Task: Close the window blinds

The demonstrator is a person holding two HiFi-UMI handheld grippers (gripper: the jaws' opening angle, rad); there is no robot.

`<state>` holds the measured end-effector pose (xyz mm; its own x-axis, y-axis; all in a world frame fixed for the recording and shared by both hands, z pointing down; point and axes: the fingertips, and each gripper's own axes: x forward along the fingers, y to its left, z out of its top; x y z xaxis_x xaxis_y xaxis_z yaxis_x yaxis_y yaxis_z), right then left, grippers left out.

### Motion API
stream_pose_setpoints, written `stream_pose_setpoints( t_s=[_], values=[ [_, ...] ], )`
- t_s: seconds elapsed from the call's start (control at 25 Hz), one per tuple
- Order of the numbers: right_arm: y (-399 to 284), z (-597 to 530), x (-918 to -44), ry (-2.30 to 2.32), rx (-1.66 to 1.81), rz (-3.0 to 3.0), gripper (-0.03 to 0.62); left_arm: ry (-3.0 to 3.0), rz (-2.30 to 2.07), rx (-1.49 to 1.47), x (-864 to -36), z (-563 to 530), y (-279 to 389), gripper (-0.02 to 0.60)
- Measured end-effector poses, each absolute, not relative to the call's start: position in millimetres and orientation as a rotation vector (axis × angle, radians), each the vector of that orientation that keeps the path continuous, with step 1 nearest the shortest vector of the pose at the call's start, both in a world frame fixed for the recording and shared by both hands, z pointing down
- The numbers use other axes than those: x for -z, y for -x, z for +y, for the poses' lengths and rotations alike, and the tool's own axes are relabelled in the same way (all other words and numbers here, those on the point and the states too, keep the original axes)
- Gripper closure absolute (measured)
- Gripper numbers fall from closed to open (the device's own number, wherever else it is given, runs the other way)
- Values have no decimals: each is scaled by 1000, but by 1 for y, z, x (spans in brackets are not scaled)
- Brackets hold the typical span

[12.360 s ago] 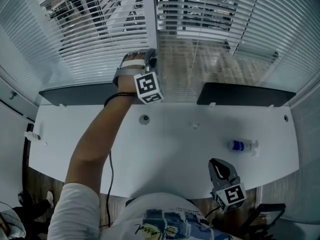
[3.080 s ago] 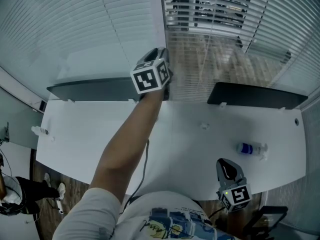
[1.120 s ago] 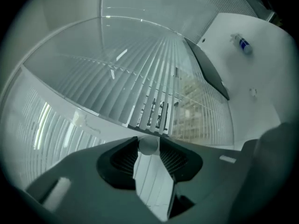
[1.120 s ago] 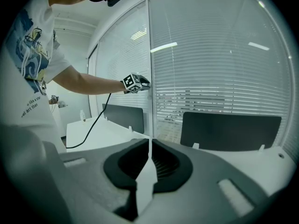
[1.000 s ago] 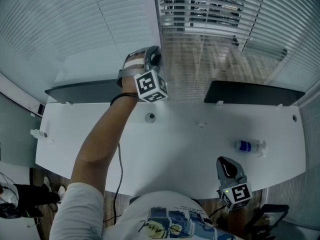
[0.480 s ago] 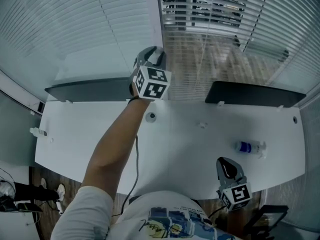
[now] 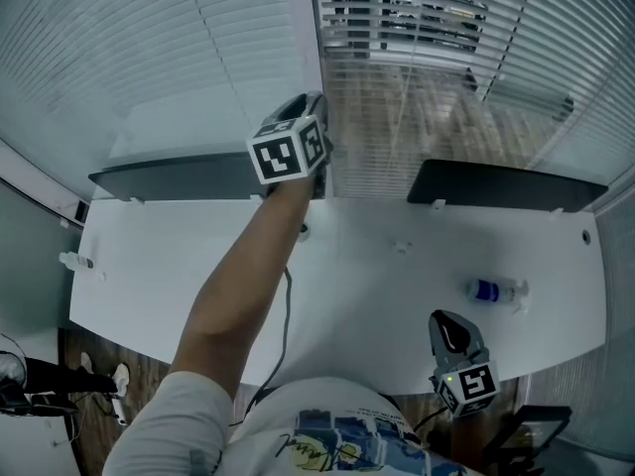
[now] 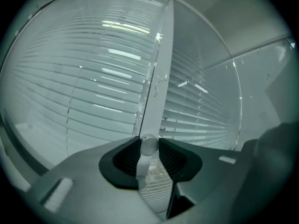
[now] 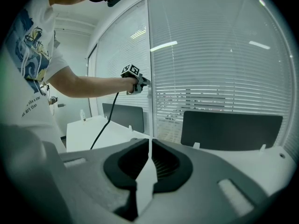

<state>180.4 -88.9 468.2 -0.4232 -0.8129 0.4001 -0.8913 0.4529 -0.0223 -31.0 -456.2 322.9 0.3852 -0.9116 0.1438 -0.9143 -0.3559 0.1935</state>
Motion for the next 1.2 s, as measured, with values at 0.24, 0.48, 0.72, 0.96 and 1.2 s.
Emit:
stream_pose_setpoints(
  t_s=[0.24,0.48,0.72,0.96,1.2],
  values=[
    [-181,-88,-472,-1451,-323,-2378,582,-2370,-1574,53,-331,-457,31,453],
    [-185,-85,-471,-1441,-321,-2362,582,-2436,-1659,-44,-328,-456,30,449],
    [-184,-82,-463,-1442,-318,-2373,582,-2501,-1687,-70,-321,-444,33,449],
    [-178,-82,-453,-1415,-303,-2399,582,-2566,-1691,-116,-312,-413,39,453],
    [-178,-79,-452,-1370,-254,-2439,582,-2619,-1699,-138,-316,-365,47,480]
  ],
)
